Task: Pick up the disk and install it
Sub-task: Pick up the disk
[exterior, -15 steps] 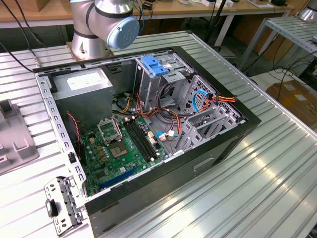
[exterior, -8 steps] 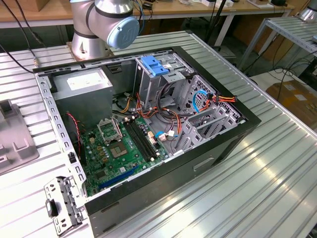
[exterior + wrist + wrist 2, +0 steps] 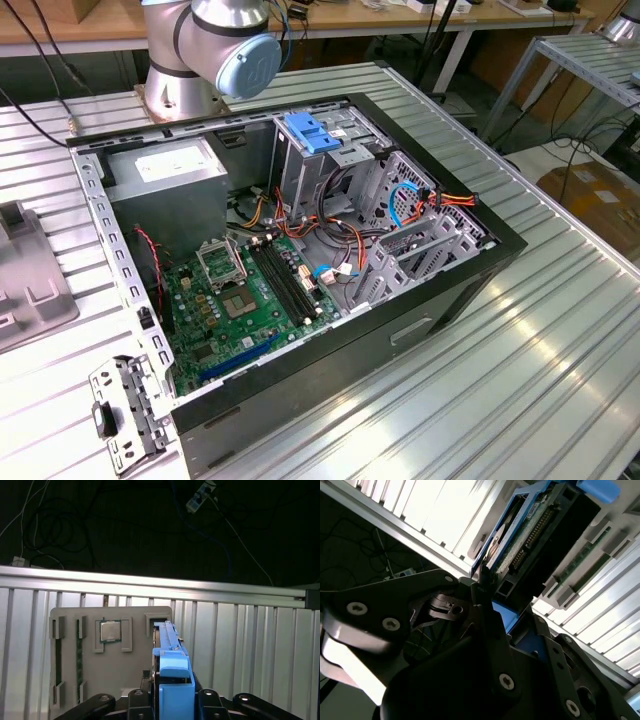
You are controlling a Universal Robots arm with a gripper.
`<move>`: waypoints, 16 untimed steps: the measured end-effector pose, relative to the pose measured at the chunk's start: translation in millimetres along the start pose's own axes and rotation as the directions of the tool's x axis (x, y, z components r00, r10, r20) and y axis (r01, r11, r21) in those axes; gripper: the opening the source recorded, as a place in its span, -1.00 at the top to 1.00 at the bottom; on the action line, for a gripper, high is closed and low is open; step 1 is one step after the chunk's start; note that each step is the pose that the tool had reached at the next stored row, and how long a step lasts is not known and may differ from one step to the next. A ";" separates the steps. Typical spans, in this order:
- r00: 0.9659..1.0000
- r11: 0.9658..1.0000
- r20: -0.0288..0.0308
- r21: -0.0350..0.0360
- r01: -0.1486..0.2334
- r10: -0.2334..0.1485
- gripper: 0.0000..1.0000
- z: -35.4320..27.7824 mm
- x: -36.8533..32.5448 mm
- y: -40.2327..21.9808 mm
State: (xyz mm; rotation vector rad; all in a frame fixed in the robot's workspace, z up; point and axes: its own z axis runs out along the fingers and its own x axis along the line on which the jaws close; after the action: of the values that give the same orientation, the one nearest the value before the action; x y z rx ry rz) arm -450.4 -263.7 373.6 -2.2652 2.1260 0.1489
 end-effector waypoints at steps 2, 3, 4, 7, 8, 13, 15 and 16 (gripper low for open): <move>1.000 1.000 0.000 0.000 0.000 0.000 0.26 -1.7 -0.1 0.1; 1.000 1.000 0.000 0.000 0.000 0.000 0.26 -2.3 -0.2 0.1; 1.000 1.000 0.000 0.000 0.000 0.000 0.26 -3.1 -0.3 0.1; 1.000 1.000 0.000 0.000 0.000 0.000 0.26 -5.5 -0.5 0.2; 1.000 1.000 0.000 0.000 0.000 0.000 0.26 -6.5 -0.6 0.3; 1.000 1.000 0.000 0.000 0.000 0.000 0.26 -9.1 -0.8 0.4; 1.000 1.000 0.000 0.000 0.000 0.000 0.26 -9.9 -0.9 0.4; 1.000 1.000 0.000 0.000 0.000 0.000 0.26 -10.1 -0.9 0.4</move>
State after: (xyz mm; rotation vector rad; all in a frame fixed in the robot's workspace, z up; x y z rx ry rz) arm -450.4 -263.7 383.8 -2.2652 2.1260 0.1489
